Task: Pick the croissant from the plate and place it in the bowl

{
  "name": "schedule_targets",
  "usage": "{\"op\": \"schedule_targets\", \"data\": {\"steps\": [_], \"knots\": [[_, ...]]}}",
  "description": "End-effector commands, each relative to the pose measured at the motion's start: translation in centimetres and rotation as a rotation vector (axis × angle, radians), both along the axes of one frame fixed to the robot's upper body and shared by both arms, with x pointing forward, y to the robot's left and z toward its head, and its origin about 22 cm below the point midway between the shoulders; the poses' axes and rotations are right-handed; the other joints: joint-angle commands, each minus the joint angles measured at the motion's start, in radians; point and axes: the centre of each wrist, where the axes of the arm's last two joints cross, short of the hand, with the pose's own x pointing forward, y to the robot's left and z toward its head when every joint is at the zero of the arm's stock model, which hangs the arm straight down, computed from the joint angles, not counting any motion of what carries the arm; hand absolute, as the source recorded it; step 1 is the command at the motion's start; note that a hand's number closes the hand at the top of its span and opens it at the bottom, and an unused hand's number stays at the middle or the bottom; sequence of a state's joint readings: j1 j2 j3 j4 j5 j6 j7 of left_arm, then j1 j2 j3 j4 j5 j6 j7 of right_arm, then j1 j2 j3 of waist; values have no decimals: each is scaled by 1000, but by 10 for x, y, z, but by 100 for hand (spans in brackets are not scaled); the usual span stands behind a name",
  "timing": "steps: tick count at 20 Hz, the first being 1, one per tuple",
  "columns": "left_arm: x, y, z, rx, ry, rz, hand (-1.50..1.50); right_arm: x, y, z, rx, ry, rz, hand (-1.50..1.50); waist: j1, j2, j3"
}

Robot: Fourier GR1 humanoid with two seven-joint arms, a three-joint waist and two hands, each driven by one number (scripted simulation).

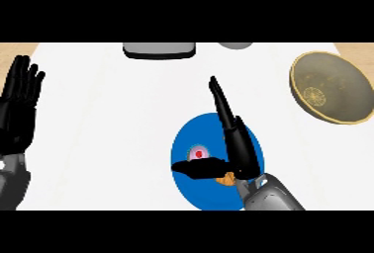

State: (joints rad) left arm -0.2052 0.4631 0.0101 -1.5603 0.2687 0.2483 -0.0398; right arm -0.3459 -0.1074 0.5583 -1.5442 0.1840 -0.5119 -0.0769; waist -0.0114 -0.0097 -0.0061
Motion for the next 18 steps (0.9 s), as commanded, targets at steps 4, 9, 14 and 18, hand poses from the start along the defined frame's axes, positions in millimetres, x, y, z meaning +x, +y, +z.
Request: {"op": "schedule_targets", "data": {"steps": [4, 9, 14, 18], "knots": [[3, 10, -15, -35, 41, 13, 0, -77, 50, -21, -149, -93, -94, -150, -15, 1, 3], [-6, 34, -5, -24, 34, 37, 0, -75, -1, 1, -424, -24, -237, -150, -33, -9, 1], [-9, 23, -15, -45, 52, 24, 0, -87, -10, 46, -604, 144, -287, -150, -30, -12, -1], [-8, 26, -8, -42, 32, 7, 0, -93, -18, 57, -854, 305, -244, -150, -6, -3, 0]]}}
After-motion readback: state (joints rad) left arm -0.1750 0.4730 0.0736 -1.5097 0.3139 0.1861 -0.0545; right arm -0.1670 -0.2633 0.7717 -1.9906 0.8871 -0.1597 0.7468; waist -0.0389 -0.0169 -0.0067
